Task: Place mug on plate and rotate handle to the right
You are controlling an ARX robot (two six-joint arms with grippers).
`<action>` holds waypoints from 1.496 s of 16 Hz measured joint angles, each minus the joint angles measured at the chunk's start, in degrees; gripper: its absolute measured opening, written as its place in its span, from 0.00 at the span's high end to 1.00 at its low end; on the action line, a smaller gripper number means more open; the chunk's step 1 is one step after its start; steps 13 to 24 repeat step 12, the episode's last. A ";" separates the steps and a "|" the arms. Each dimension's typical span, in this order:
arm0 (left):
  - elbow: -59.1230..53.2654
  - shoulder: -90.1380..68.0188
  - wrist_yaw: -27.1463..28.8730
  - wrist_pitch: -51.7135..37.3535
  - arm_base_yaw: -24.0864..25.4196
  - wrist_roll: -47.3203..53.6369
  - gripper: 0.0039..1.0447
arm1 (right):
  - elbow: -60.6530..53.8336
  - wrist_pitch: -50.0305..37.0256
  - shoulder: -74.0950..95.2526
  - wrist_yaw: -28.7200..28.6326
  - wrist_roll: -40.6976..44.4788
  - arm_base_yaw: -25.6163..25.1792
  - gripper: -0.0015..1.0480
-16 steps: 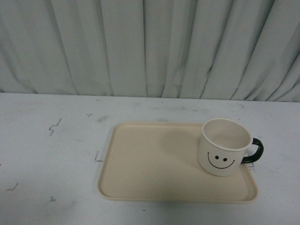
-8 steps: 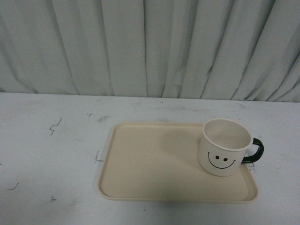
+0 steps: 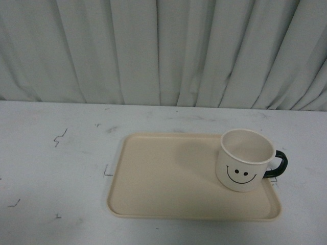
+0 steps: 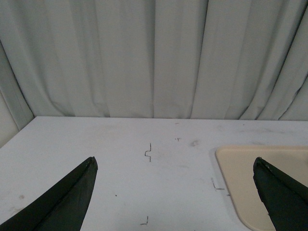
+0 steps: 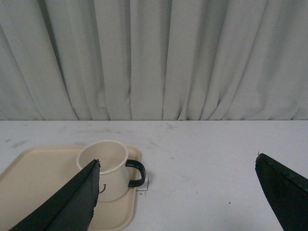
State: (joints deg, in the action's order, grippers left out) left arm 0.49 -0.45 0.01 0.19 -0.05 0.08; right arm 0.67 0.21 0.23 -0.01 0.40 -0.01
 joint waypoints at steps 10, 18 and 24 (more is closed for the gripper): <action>0.00 0.00 0.00 0.00 0.00 0.00 0.06 | 0.00 0.00 0.00 0.00 0.02 0.00 0.06; 0.00 0.00 0.00 0.00 0.00 0.00 0.06 | 0.00 0.00 0.00 0.00 0.02 0.00 0.06; 0.00 0.00 0.00 0.00 0.00 0.00 0.06 | 0.00 0.00 0.00 0.00 0.02 0.00 0.06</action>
